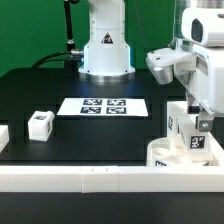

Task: Assemble stool

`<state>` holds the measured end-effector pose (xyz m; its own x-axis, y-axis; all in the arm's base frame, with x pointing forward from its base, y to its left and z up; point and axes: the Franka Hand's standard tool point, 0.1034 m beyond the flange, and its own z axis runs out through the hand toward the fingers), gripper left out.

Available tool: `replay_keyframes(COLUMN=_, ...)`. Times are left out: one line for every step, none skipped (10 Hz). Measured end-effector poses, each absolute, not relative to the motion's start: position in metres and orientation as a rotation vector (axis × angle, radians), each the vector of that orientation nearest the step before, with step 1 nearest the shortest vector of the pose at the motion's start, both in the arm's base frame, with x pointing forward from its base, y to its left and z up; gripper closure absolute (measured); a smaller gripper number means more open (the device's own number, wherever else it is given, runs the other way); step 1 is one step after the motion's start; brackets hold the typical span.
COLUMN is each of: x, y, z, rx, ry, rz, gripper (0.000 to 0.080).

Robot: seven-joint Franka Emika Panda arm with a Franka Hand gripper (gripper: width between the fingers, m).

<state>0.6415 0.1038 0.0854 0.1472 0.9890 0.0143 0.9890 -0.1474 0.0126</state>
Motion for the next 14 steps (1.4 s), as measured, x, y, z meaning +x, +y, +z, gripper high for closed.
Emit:
replay_keyframes(x=0.641, y=0.104, z=0.085, rx=2.502, ry=1.902, rz=0.029, gripper=0.0465)
replay_keyframes(x=0.64, y=0.105, z=0.084, rx=2.653, ry=1.683, rz=0.044, gripper=0.0465)
replay_keyframes(x=0.638, y=0.108, z=0.084, rx=2.769, ry=1.478, rz=0.068, gripper=0.0465)
replay_keyframes(x=0.637, y=0.11, z=0.084, rx=2.852, ry=1.317, rz=0.072, gripper=0.0465)
replay_keyframes(x=0.636, y=0.113, z=0.084, rx=2.962, ry=1.061, rz=0.073, gripper=0.0465)
replay_keyframes(x=0.636, y=0.115, z=0.084, rx=3.03, ry=0.856, rz=0.083, gripper=0.0465)
replay_keyframes(x=0.635, y=0.117, z=0.084, rx=3.086, ry=0.651, rz=0.088, gripper=0.0465)
replay_keyframes(x=0.634, y=0.117, z=0.085, rx=3.137, ry=0.369, rz=0.09, gripper=0.0465)
replay_keyframes(x=0.635, y=0.116, z=0.085, rx=3.152, ry=0.253, rz=0.089, gripper=0.0465)
replay_keyframes(x=0.635, y=0.116, z=0.085, rx=3.164, ry=0.124, rz=0.087, gripper=0.0465)
replay_keyframes(x=0.635, y=0.115, z=0.085, rx=3.171, ry=-0.127, rz=0.083, gripper=0.0465)
replay_keyframes(x=0.635, y=0.114, z=0.085, rx=3.169, ry=-0.262, rz=0.08, gripper=0.0465)
replay_keyframes(x=0.634, y=0.112, z=0.085, rx=3.163, ry=-0.497, rz=0.07, gripper=0.0465)
replay_keyframes(x=0.632, y=0.112, z=0.083, rx=3.145, ry=-0.717, rz=0.049, gripper=0.0465)
